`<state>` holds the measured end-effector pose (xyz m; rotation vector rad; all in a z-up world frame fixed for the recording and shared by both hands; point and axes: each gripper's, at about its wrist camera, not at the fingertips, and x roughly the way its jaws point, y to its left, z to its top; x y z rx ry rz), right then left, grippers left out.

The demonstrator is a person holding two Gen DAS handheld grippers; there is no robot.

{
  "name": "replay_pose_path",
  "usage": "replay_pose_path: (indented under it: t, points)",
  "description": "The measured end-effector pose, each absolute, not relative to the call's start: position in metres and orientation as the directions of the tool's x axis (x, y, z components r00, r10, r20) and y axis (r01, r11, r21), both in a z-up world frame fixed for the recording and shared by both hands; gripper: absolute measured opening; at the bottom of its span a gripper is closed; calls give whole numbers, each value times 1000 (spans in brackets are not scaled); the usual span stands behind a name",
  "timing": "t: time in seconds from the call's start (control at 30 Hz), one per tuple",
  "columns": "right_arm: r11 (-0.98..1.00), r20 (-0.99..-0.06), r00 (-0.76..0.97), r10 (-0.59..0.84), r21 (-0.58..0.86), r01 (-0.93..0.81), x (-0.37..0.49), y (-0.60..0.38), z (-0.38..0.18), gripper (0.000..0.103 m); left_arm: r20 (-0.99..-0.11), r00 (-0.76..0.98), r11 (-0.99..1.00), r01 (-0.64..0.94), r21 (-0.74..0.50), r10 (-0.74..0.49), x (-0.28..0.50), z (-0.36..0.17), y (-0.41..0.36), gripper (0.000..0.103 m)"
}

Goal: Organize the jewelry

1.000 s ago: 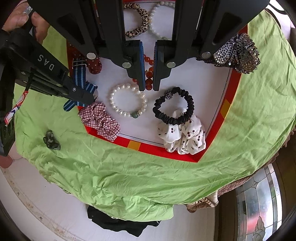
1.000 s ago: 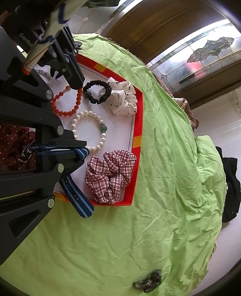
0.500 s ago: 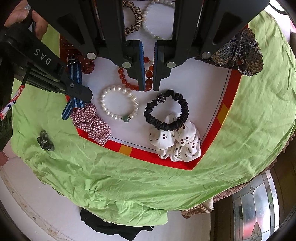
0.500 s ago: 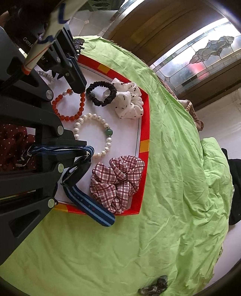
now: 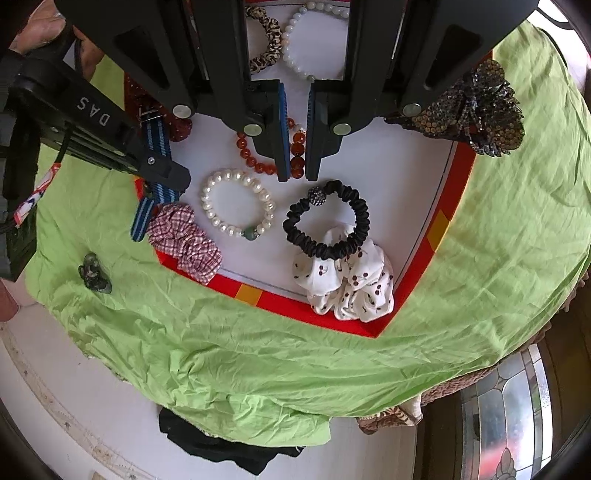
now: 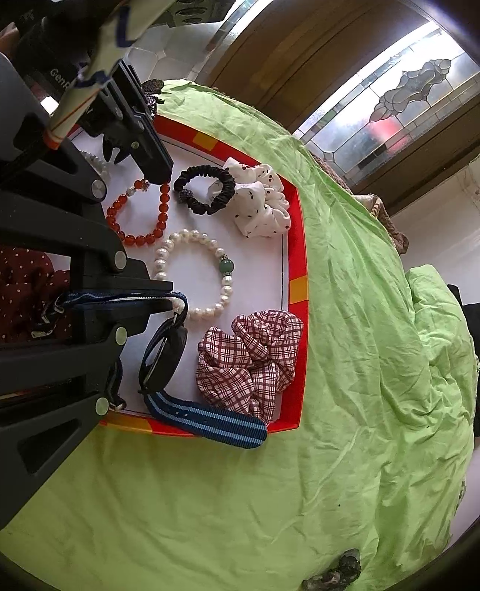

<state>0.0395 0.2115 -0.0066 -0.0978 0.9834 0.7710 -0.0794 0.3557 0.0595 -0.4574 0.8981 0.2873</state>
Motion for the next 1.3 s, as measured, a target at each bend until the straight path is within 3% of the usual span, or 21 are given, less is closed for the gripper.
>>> replay_pose_path:
  t: [0.13, 0.27, 0.3, 0.4, 0.47, 0.63, 0.73, 0.9, 0.97, 1.03, 1.3]
  points:
    - [739, -776, 320, 543, 260, -622, 39, 211, -5, 4, -790, 613, 871, -402, -282, 27, -82, 64, 354, 10]
    - [741, -777, 313, 547, 274, -614, 39, 209, -3, 6, -773, 634, 874, -388, -291, 24, -85, 70, 352, 32]
    - [742, -777, 313, 547, 276, -611, 39, 208, -2, 7, -766, 642, 874, -389, -290, 32, -87, 73, 351, 34]
    - [748, -775, 321, 544, 275, -604, 38, 205, 0, 20, -753, 656, 874, -388, -291, 40, -90, 77, 351, 36]
    - [752, -767, 334, 548, 276, -599, 36, 202, 4, 35, -746, 665, 875, -385, -295, 41, -91, 79, 350, 37]
    - [762, -751, 372, 546, 260, -593, 30, 194, 16, 38, -728, 681, 873, -399, -280, 78, -96, 86, 351, 43]
    - [769, -736, 405, 542, 241, -592, 23, 186, 24, 44, -710, 695, 871, -414, -265, 115, -100, 91, 351, 50]
    - [787, -719, 451, 528, 214, -579, 9, 172, 32, 44, -665, 723, 869, -437, -230, 187, -111, 103, 348, 62]
    - [794, -713, 467, 523, 208, -571, 3, 166, 33, 45, -646, 730, 868, -449, -211, 221, -114, 108, 346, 76]
    - [797, -707, 478, 521, 203, -569, -3, 161, 33, 45, -617, 740, 864, -469, -185, 269, -119, 113, 342, 82]
    - [809, -693, 514, 506, 173, -562, -31, 141, 27, 49, -434, 750, 816, -575, -56, 499, -144, 139, 319, 100]
